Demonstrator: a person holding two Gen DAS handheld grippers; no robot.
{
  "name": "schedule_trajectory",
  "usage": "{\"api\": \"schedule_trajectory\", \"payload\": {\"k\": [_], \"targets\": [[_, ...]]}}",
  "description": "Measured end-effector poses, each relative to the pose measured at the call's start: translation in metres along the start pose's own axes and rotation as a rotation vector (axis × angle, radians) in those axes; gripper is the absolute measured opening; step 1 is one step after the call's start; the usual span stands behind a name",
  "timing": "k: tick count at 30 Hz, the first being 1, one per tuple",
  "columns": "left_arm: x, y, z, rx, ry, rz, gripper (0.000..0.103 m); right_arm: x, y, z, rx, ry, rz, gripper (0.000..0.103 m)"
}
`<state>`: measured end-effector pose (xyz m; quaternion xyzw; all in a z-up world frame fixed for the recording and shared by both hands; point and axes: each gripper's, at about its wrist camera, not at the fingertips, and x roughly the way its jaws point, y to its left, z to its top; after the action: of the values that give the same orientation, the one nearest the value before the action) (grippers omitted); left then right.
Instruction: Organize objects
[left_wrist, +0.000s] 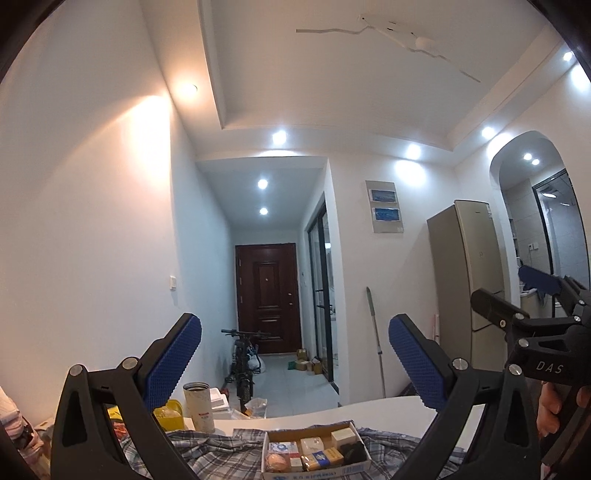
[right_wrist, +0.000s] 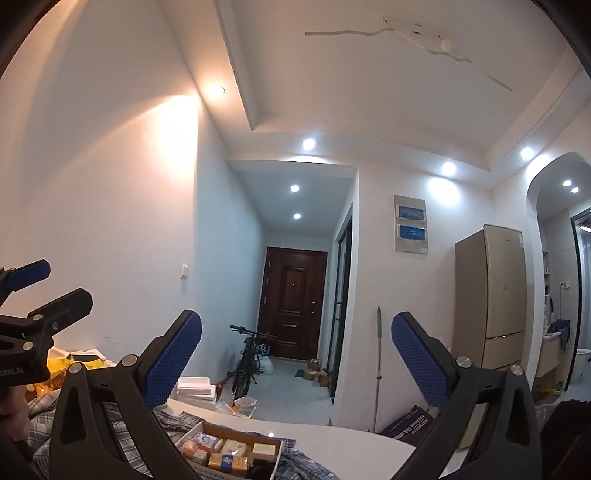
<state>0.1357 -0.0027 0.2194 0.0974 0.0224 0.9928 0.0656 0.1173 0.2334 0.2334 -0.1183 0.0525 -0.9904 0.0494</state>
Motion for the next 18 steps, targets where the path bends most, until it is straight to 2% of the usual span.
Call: {"api": "schedule_trajectory", "payload": {"k": [5, 10, 14, 18], "targets": [[-0.002, 0.005, -0.023, -0.021, 0.037, -0.018, 0.103, -0.014, -0.001, -0.023, 0.007, 0.089, 0.066, 0.103], [0.018, 0.005, -0.059, -0.056, 0.148, -0.068, 0.103, -0.018, 0.004, -0.053, -0.011, 0.151, 0.094, 0.103], [0.02, 0.005, -0.083, -0.07, 0.15, -0.069, 0.103, -0.008, 0.003, -0.077, -0.01, 0.193, 0.121, 0.103], [0.015, 0.0, -0.107, -0.056, 0.135, -0.049, 0.103, -0.01, 0.006, -0.105, -0.012, 0.207, 0.098, 0.103]]}}
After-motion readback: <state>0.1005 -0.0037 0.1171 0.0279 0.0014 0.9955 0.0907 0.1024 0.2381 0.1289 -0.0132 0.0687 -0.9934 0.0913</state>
